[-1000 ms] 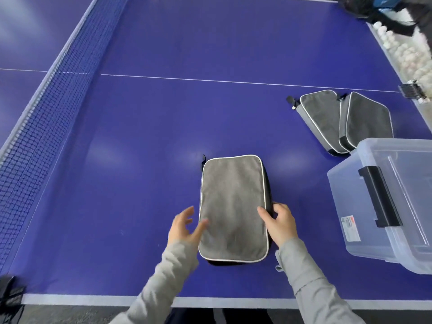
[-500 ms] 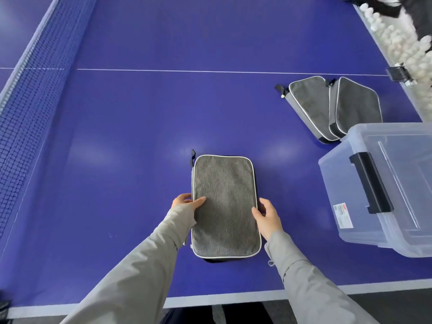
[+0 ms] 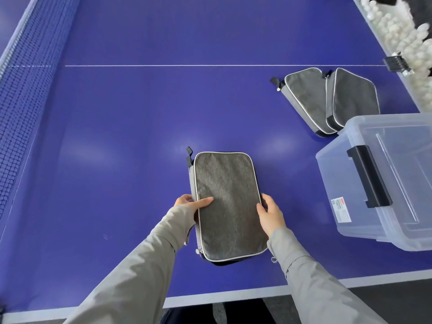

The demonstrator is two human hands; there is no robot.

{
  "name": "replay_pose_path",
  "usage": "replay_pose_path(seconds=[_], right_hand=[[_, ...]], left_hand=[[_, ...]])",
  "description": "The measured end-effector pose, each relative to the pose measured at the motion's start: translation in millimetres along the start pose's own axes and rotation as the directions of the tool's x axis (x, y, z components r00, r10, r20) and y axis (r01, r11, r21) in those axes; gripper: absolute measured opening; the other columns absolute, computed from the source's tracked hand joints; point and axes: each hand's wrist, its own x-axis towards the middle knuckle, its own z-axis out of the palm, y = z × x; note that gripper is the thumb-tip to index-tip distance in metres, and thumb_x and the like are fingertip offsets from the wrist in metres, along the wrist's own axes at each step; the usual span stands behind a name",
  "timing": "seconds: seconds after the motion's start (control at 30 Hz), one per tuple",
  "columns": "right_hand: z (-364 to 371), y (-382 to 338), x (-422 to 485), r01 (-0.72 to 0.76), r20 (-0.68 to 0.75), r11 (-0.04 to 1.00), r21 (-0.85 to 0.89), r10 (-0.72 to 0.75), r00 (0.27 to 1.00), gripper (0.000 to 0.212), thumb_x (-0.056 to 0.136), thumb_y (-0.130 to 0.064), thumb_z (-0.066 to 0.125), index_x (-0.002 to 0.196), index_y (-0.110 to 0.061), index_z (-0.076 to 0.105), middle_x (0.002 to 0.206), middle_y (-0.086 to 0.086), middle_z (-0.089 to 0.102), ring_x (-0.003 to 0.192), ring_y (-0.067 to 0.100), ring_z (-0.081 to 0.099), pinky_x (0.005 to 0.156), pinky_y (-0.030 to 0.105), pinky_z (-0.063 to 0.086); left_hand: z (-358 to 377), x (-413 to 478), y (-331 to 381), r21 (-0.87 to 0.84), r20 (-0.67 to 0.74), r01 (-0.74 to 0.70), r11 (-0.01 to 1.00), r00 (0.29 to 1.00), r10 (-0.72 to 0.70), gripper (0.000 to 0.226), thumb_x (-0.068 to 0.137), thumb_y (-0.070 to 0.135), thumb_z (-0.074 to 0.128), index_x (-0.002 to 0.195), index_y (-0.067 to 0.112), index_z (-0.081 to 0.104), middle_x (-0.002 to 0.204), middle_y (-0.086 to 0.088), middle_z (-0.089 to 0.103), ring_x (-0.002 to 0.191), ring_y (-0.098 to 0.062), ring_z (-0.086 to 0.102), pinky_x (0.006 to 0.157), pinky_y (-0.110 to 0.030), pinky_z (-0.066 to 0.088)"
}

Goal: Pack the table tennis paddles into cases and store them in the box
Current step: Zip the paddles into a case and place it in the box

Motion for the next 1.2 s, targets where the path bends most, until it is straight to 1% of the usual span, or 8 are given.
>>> replay_pose_path(seconds=[0.17, 0.37, 0.53, 0.67, 0.8, 1.0, 1.1, 1.2], right_hand=[[-3.7, 2.5, 1.9, 0.017, -0.023, 1.0, -0.012, -0.017, 1.0, 0.043, 0.099, -0.015, 0.042, 0.141, -0.02, 0.039, 0.14, 0.008, 0.046, 0.128, 0.026, 0.044, 0.105, 0.035, 0.034], [-7.7, 7.0, 2.3, 0.048, -0.06, 0.999, -0.001, -0.048, 0.997, 0.038, 0.099, -0.012, 0.041, 0.136, -0.022, 0.043, 0.134, 0.007, 0.051, 0.121, 0.024, 0.047, 0.097, 0.031, 0.036], [-4.8, 9.1, -6.5, 0.132, -0.139, 0.985, -0.113, -0.147, 0.979, 0.046, 0.098, -0.014, 0.045, 0.142, -0.023, 0.038, 0.138, 0.006, 0.041, 0.127, 0.023, 0.041, 0.101, 0.034, 0.031], [-1.3, 12.1, -45.3, 0.354, -0.412, 0.874, -0.332, -0.472, 0.779, 0.028, 0.091, -0.018, 0.057, 0.119, -0.016, 0.058, 0.113, 0.003, 0.055, 0.106, 0.026, 0.054, 0.086, 0.04, 0.034], [11.2, 23.0, -94.6, 0.565, -0.458, 0.739, -0.367, -0.672, 0.582, 0.02, 0.092, -0.041, 0.05, 0.094, -0.021, 0.051, 0.086, -0.011, 0.047, 0.078, 0.012, 0.049, 0.075, 0.029, 0.029], [36.8, 4.0, -104.6, 0.501, -0.394, 0.745, -0.44, -0.662, 0.638, 0.041, 0.08, -0.056, 0.057, 0.081, -0.014, 0.058, 0.07, -0.005, 0.049, 0.065, 0.017, 0.049, 0.066, 0.027, 0.03], [36.9, -13.6, -94.5, 0.48, -0.426, 0.757, -0.444, -0.649, 0.63, 0.033, 0.078, -0.046, 0.063, 0.078, -0.014, 0.057, 0.069, -0.005, 0.051, 0.061, 0.018, 0.051, 0.066, 0.025, 0.03], [34.4, -18.7, -90.6, 0.531, -0.382, 0.675, -0.512, -0.733, 0.563, 0.021, 0.081, -0.033, 0.064, 0.077, -0.013, 0.06, 0.067, -0.004, 0.056, 0.056, 0.018, 0.052, 0.059, 0.027, 0.041]], left_hand=[[8.8, -1.9, -1.1, -0.033, 0.029, -0.026, 0.999, 0.999, 0.027, 0.045, 0.063, 0.014, 0.086, 0.1, 0.014, 0.059, 0.091, -0.006, 0.068, 0.072, -0.021, 0.068, 0.052, -0.026, 0.053], [22.3, -5.4, -10.5, -0.096, 0.012, -0.09, 0.991, 0.996, 0.092, 0.037, 0.064, 0.01, 0.084, 0.092, 0.015, 0.059, 0.084, -0.003, 0.067, 0.058, -0.011, 0.068, 0.044, -0.02, 0.05], [27.4, -7.1, -17.9, -0.097, -0.013, -0.092, 0.991, 0.996, 0.091, 0.036, 0.066, 0.011, 0.083, 0.089, 0.019, 0.056, 0.085, -0.001, 0.066, 0.071, -0.016, 0.066, 0.052, -0.023, 0.051], [33.7, -10.6, -15.4, -0.122, -0.097, -0.123, 0.985, 0.989, 0.112, 0.039, 0.063, 0.017, 0.085, 0.088, 0.018, 0.056, 0.087, -0.005, 0.065, 0.073, -0.02, 0.065, 0.062, -0.028, 0.052], [37.0, -18.6, -2.7, -0.279, -0.261, -0.136, 0.951, 0.963, 0.062, 0.039, 0.061, 0.025, 0.085, 0.083, 0.021, 0.053, 0.083, -0.002, 0.064, 0.071, -0.02, 0.063, 0.069, -0.031, 0.05], [37.7, -30.9, 23.0, -0.537, -0.367, -0.174, 0.825, 0.929, -0.043, 0.043, 0.061, 0.03, 0.084, 0.092, 0.027, 0.054, 0.081, 0.006, 0.062, 0.073, -0.013, 0.06, 0.08, -0.035, 0.045], [40.6, -39.7, 27.9, -0.585, -0.394, -0.24, 0.775, 0.919, -0.013, 0.049, 0.062, 0.025, 0.084, 0.102, 0.025, 0.055, 0.086, 0.006, 0.066, 0.084, -0.016, 0.066, 0.084, -0.036, 0.047], [38.2, -45.7, 31.7, -0.603, -0.419, -0.275, 0.749, 0.908, -0.004, 0.053, 0.062, 0.025, 0.084, 0.108, 0.024, 0.057, 0.094, 0.005, 0.069, 0.088, -0.018, 0.066, 0.095, -0.052, 0.044]])
